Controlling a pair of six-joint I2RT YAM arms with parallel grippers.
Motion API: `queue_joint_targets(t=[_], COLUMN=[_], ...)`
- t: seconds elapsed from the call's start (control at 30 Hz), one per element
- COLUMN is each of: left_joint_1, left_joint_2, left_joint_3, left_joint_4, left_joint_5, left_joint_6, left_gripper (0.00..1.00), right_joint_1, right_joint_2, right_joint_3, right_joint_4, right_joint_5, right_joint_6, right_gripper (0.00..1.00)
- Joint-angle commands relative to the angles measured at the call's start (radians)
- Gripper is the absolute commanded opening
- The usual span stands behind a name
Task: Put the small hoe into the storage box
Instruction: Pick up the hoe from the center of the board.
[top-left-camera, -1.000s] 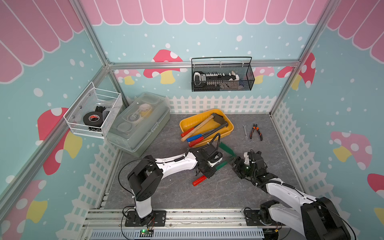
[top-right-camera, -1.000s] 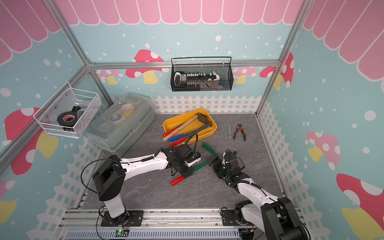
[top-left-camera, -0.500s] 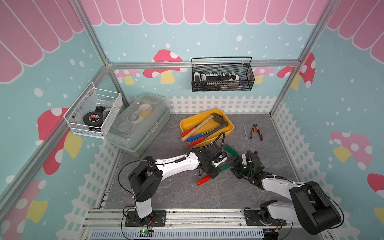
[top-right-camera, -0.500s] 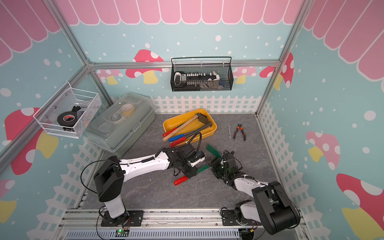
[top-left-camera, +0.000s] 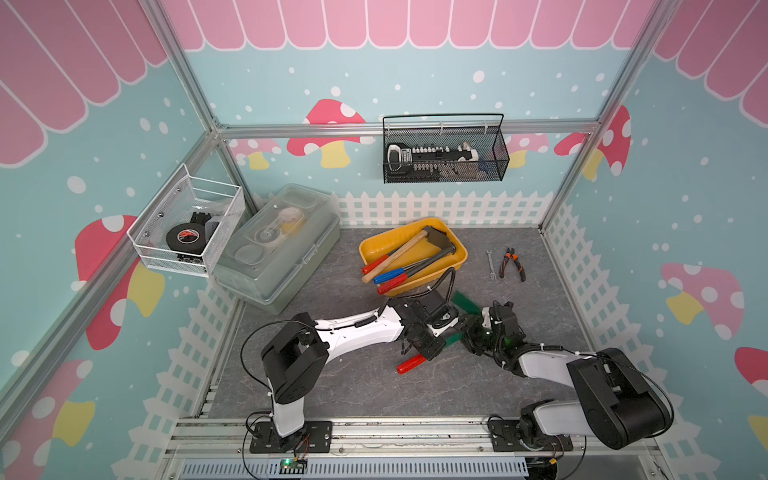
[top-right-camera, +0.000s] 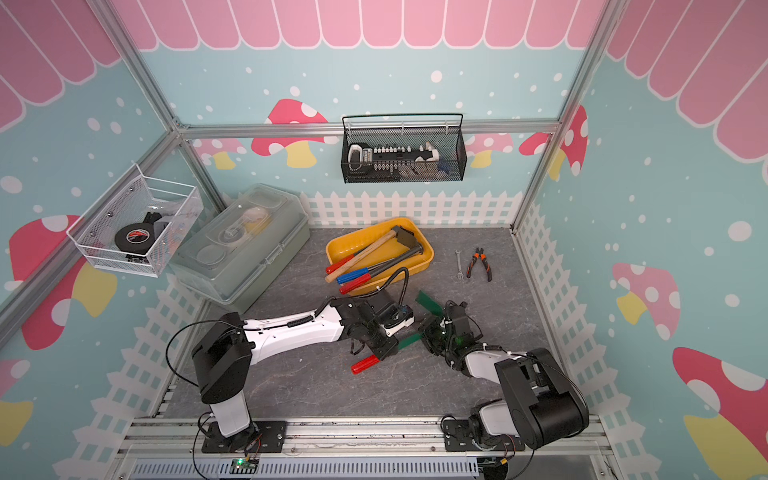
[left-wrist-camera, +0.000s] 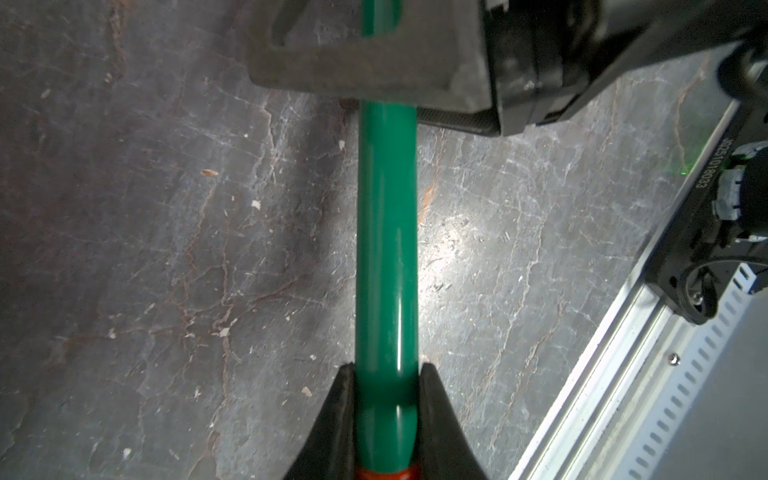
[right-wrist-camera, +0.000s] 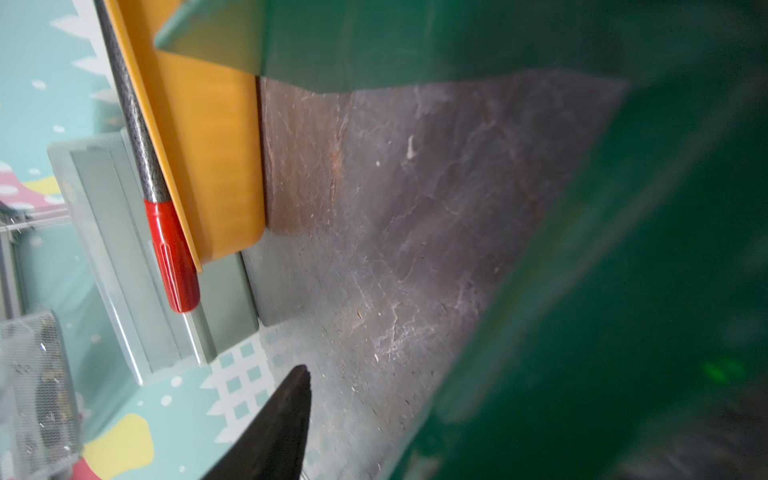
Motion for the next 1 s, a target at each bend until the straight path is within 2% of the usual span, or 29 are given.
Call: queue_joint_targets(t=[0.0, 0.23, 0.47, 0.63, 0.7, 0.8, 0.97], left_joint_1=[-0.021, -0.035, -0.041, -0.040, -0.040, -0.039, -0.040], left_joint_2=[0.019, 0.030, 0.017, 0.019, 0.020, 0.023, 0.034], left_joint_3=[0.038, 0.030, -0.007, -0.012, -0.014, -0.015, -0.012], left_joint_4=[0.014, 0.014, 0.029, 0.032, 0.032, 0.032, 0.034], left_joint_5=[0.032, 0.027, -0.001, 0.009, 0.022, 0.049, 0.054], left_joint_6=[0.004, 0.001, -0.020, -0.038, -0.043, -0.050, -0.053], left_gripper=[0.00, 0.00, 0.01, 0.29, 0.36, 0.43, 0.45], right_joint_1=[0.004, 0.004, 0.004, 0.004, 0.004, 0.004, 0.004], right_joint_2=[0.009, 0.007, -0.023, -0.087, -0.124, -0.187, -0.250], right_joint_3=[0.007, -0.002, -0.004, -0.004, -0.004, -0.003, 0.003], right_joint_4=[0.058, 0.066, 0.058, 0.012, -0.018, -0.071, -0.130], right_joint_5=[0.008, 0.019, 0.046, 0.086, 0.107, 0.142, 0.165], right_joint_6=[0.029, 0.048, 0.066, 0.066, 0.059, 0.048, 0.038], right_gripper=[0.45, 0.24, 0.15, 0.11, 0.11, 0.11, 0.11])
